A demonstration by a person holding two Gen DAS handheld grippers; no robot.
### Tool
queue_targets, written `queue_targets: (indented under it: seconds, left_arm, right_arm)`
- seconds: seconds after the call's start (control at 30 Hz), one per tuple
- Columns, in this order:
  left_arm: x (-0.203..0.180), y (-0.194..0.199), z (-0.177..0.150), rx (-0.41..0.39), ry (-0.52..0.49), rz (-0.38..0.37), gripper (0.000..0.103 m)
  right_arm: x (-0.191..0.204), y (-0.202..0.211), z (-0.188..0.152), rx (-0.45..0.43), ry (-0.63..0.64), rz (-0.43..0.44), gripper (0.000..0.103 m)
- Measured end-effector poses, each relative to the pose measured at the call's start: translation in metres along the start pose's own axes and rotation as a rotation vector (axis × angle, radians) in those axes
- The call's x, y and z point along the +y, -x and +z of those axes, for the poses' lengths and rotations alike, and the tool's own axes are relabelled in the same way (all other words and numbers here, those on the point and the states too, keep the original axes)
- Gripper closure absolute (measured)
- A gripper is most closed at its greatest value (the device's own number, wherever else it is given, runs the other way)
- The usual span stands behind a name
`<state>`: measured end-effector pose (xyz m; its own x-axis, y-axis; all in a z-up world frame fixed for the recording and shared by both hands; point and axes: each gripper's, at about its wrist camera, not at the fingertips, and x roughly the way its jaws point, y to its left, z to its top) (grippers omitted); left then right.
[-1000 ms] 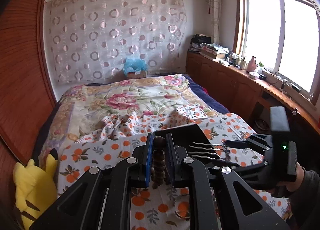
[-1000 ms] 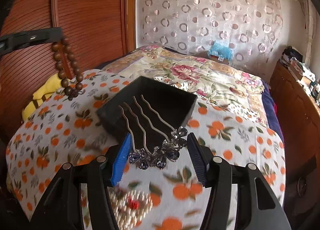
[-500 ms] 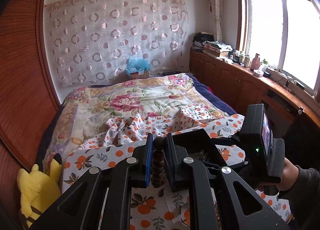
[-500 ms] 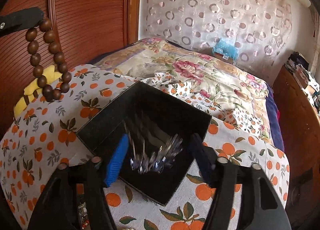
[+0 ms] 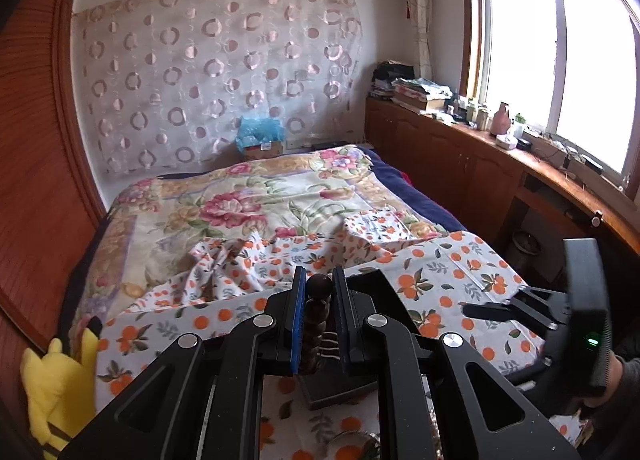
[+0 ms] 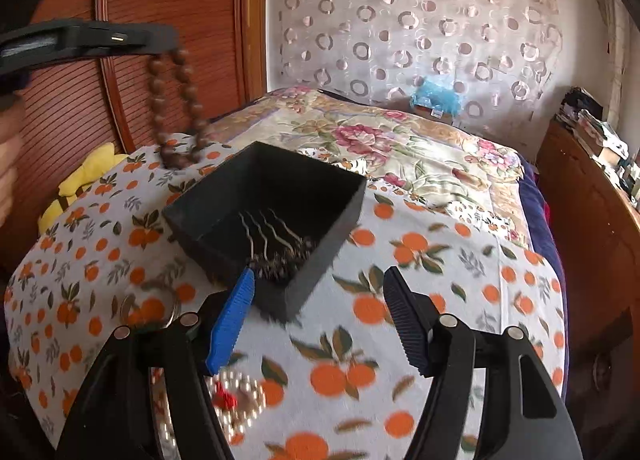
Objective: Organize jewelry
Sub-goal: 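Carry the hairpins into the black box and open the right tool while the left drops the bracelet in, then move the right tool to the jade bangle while the left tool approaches the silver bangle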
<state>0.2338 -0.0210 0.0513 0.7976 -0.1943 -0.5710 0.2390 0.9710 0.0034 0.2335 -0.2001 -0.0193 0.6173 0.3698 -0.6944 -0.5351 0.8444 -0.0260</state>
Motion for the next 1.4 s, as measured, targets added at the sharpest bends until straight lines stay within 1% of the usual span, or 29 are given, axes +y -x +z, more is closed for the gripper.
queue_targets:
  seconds: [0.27, 0.3, 0.33, 0.37, 0.4, 0.47, 0.53, 0.6, 0.67, 0.73, 0.77, 0.83, 0.9, 0.97, 1.2, 1.4]
  left_arm:
    - [-0.017, -0.036, -0.015, 0.068, -0.021, 0.008, 0.091]
    - [-0.017, -0.039, -0.017, 0.078, -0.02, 0.012, 0.089]
    - [-0.018, -0.041, -0.021, 0.087, -0.024, 0.016, 0.084]
    - [-0.019, -0.041, -0.025, 0.087, -0.031, 0.018, 0.068]
    - [-0.019, -0.039, -0.028, 0.08, -0.037, 0.018, 0.06]
    - [-0.021, -0.034, -0.035, 0.074, -0.055, 0.024, 0.059]
    - [-0.021, -0.028, -0.044, 0.078, -0.067, 0.034, 0.056]
    - [-0.019, -0.018, -0.057, 0.077, -0.069, 0.041, 0.043]
    - [-0.015, -0.008, -0.07, 0.079, -0.066, 0.042, 0.038]
    - [-0.011, 0.0, -0.081, 0.081, -0.059, 0.046, 0.031]
    - [-0.009, 0.004, -0.086, 0.082, -0.052, 0.053, 0.025]
    - [-0.002, 0.014, -0.102, 0.085, -0.036, 0.078, 0.021]
    - [0.004, 0.021, -0.114, 0.094, -0.018, 0.082, 0.015]
    - [0.009, 0.029, -0.13, 0.104, 0.0, 0.076, 0.014]
    - [0.018, 0.051, -0.161, 0.105, 0.044, 0.09, 0.013]
    - [0.026, 0.069, -0.184, 0.116, 0.081, 0.097, 0.013]
  right_arm:
    - [-0.009, 0.021, -0.025, -0.019, -0.039, 0.015, 0.034]
    - [-0.009, 0.022, -0.027, -0.019, -0.043, 0.016, 0.034]
    - [-0.008, 0.024, -0.03, -0.021, -0.048, 0.019, 0.034]
    - [-0.007, 0.025, -0.032, -0.023, -0.051, 0.02, 0.034]
    - [-0.005, 0.026, -0.035, -0.026, -0.055, 0.021, 0.034]
    - [-0.003, 0.031, -0.04, -0.034, -0.063, 0.026, 0.034]
    - [0.001, 0.037, -0.045, -0.045, -0.073, 0.03, 0.034]
    - [0.004, 0.042, -0.051, -0.053, -0.091, 0.041, 0.034]
    - [0.009, 0.048, -0.056, -0.061, -0.106, 0.06, 0.034]
    - [0.016, 0.053, -0.062, -0.069, -0.11, 0.063, 0.034]
    - [0.021, 0.054, -0.065, -0.07, -0.109, 0.066, 0.034]
    - [0.03, 0.056, -0.07, -0.069, -0.105, 0.076, 0.034]
    - [0.042, 0.058, -0.076, -0.067, -0.098, 0.098, 0.034]
    - [0.055, 0.058, -0.08, -0.06, -0.08, 0.119, 0.034]
    - [0.094, 0.055, -0.081, -0.035, -0.024, 0.189, 0.034]
    - [0.126, 0.041, -0.084, 0.021, 0.039, 0.224, 0.034]
